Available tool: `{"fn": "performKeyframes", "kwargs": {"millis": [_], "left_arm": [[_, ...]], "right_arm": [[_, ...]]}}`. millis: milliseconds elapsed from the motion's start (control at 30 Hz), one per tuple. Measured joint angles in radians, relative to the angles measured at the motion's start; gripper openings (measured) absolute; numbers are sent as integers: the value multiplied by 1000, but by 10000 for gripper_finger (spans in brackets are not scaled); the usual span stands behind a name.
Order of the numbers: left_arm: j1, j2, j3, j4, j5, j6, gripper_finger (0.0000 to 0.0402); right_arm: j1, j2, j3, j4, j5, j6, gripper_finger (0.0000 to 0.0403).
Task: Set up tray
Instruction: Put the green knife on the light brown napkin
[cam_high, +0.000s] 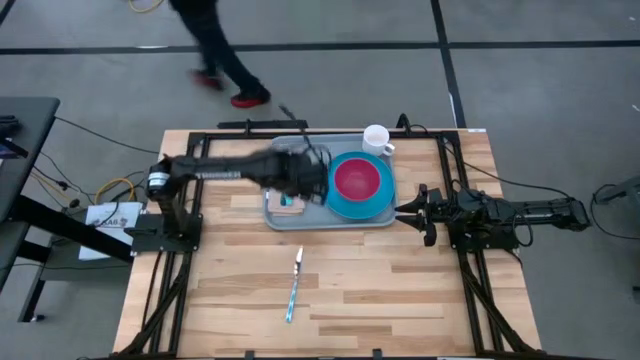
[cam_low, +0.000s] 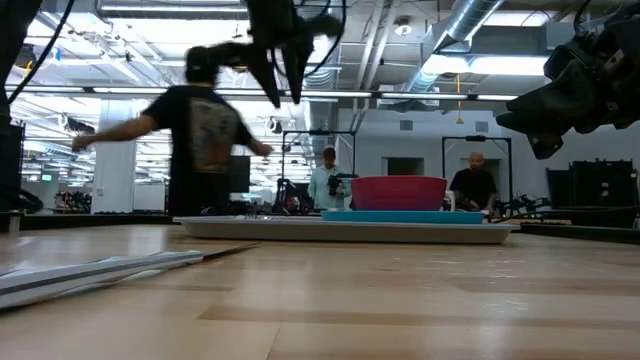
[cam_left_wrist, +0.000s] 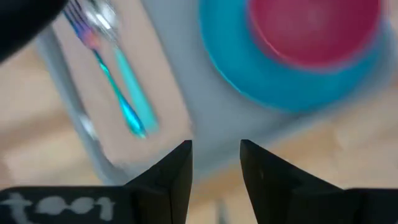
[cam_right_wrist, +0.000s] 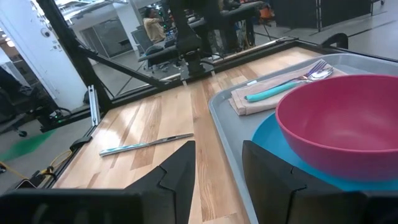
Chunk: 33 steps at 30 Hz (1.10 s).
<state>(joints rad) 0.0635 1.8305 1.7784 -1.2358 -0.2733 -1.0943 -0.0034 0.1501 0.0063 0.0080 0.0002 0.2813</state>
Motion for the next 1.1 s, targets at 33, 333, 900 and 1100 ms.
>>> {"fn": "performKeyframes", "kwargs": {"millis": [33, 333, 900, 1100], "left_arm": [[-44, 0, 1, 1, 3, -47, 121], [-437, 0, 1, -8, -23, -563, 121], [-589, 280, 1, 107, 191, -783, 121], [-579, 340, 1, 93, 186, -814, 121]], "right_arm": [[0, 0, 0, 0, 0, 0, 123], [0, 0, 0, 0, 0, 0, 123], [0, 0, 0, 0, 0, 0, 123], [0, 0, 0, 0, 0, 0, 123]]}}
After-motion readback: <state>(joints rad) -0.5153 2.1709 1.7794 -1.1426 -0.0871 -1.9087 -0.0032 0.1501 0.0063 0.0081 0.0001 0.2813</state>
